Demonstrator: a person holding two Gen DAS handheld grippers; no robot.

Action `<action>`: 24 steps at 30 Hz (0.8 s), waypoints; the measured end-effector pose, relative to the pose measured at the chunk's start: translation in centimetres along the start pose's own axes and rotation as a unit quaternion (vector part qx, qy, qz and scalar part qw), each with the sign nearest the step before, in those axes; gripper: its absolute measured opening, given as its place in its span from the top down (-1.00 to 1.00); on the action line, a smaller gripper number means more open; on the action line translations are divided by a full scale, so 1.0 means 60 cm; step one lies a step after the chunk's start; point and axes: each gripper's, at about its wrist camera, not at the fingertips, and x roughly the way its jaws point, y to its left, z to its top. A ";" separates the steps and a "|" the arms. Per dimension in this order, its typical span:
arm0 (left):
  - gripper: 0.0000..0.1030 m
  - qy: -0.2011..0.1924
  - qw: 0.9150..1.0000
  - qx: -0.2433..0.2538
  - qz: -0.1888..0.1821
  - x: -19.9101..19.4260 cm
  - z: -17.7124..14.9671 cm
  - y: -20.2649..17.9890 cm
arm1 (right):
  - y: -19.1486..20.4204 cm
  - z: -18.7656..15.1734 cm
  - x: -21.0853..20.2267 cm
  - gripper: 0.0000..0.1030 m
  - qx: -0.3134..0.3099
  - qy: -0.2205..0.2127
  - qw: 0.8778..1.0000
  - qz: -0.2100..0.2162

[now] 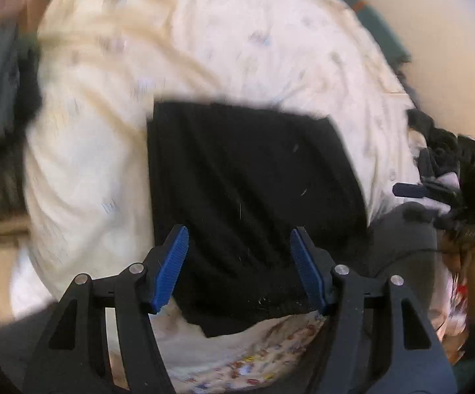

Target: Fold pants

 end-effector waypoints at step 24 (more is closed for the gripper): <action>-0.51 -0.037 0.998 -0.032 0.049 -0.030 0.035 0.055 | -0.074 -0.006 0.016 -0.06 0.159 -0.057 0.986 0.008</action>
